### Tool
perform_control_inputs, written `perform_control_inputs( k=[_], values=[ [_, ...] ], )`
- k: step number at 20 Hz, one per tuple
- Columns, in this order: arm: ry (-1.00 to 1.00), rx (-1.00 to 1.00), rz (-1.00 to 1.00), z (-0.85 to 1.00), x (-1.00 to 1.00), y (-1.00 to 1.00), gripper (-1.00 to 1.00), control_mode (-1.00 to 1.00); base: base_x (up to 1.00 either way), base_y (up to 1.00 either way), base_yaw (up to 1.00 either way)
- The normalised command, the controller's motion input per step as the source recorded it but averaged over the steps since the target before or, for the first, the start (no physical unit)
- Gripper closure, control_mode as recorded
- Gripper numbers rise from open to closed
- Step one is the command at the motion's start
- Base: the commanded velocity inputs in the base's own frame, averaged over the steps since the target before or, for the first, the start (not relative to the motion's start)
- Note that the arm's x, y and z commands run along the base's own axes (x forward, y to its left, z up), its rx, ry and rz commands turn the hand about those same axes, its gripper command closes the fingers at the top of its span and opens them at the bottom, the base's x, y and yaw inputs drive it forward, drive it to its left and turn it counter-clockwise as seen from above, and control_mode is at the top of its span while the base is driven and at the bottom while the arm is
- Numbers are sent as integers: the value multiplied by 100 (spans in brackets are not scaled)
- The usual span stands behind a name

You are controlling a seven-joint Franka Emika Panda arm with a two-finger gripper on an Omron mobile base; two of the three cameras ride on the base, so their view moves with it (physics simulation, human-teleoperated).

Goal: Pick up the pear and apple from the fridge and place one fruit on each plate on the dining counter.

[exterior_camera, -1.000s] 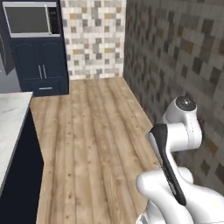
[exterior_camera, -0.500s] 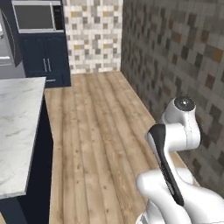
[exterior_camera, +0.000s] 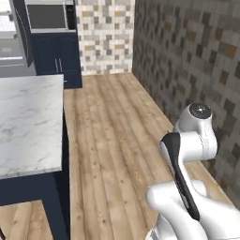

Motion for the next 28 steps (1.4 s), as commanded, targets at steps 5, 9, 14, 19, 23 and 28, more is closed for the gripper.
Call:
perform_control_inputs(
  k=[5,9,14,19,23,28],
  values=[
    [0,0,0,0,0,0,100,100,-30,84,0],
    [0,0,0,0,0,0,100,100,-6,74,0],
    [0,0,0,0,0,0,100,100,-14,81,0],
    [0,0,0,0,0,0,100,100,-7,73,0],
    [0,0,0,0,0,0,100,100,0,50,0],
    [0,0,0,0,0,0,100,100,2,51,0]
  ],
)
